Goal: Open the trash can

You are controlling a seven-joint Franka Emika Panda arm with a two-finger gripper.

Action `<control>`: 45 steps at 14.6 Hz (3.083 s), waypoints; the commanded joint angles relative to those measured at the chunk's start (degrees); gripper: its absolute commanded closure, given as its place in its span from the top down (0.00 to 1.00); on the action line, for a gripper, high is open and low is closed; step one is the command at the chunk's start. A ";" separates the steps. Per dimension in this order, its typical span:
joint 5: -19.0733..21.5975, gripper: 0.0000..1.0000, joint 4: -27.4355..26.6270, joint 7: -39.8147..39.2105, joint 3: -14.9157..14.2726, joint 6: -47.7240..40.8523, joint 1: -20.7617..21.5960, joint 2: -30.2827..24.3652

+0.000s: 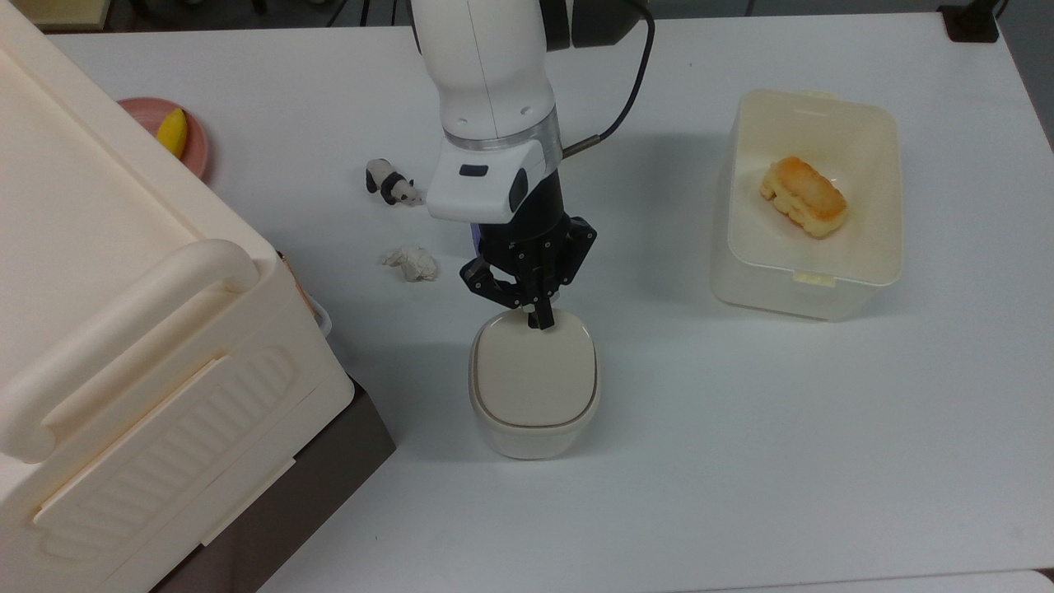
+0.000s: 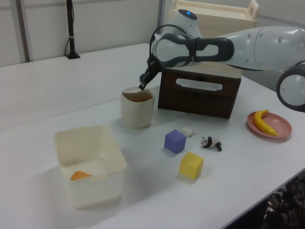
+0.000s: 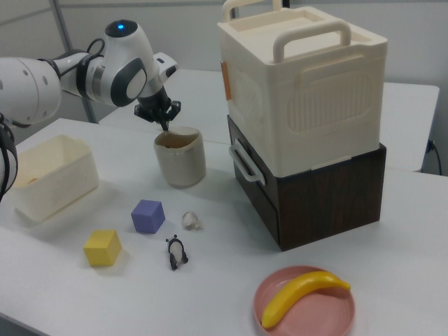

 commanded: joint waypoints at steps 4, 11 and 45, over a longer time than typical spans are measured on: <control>0.84 0.62 0.61 1.33 0.26 -5.05 -2.02 -5.79; 1.37 1.00 4.13 1.33 -0.18 -16.54 -5.27 -11.41; -12.95 1.00 -4.92 32.09 -2.11 -41.97 0.17 -25.84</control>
